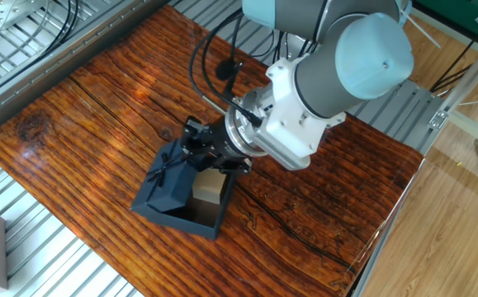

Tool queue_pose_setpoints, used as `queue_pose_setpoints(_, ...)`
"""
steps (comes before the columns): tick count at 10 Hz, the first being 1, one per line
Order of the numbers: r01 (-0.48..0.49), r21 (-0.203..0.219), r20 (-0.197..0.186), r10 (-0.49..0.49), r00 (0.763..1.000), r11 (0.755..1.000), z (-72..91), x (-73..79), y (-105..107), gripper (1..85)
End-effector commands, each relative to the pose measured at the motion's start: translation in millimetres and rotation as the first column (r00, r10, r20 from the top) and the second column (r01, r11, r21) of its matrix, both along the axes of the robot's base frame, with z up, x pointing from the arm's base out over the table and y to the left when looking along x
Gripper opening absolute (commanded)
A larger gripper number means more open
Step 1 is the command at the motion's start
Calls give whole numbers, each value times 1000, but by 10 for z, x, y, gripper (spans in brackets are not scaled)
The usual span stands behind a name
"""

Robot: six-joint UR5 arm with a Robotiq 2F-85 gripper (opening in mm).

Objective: Cover the box

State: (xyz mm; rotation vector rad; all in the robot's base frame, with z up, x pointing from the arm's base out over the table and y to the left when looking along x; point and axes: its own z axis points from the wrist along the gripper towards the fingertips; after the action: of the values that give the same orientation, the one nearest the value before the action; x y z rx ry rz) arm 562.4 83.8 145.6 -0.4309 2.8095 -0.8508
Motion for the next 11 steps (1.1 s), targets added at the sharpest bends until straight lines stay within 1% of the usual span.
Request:
queue_pose_setpoints(1, 36, 29, -8, -35, 999, 999, 10, -90, 138, 287)
queue_pose_setpoints(3, 51, 68, -6, -50, 999, 996, -39, -111, 245, 317)
queue_pose_setpoints(4, 67, 87, -12, -67, 998, 994, -59, -145, 297, 330)
queue_pose_setpoints(5, 97, 127, -23, -95, 995, 987, -101, -197, 392, 360)
queue_pose_setpoints(6, 120, 155, -29, -117, 993, 981, -122, -230, 461, 363)
queue_pose_setpoints(7, 138, 172, -34, -134, 990, 975, -122, -262, 524, 367)
queue_pose_setpoints(8, 147, 191, -38, -142, 989, 971, -130, -277, 584, 403)
queue_pose_setpoints(9, 157, 219, -38, -152, 988, 963, -149, -278, 654, 457)
queue_pose_setpoints(11, 169, 233, -33, -165, 986, 958, -154, -287, 713, 460)
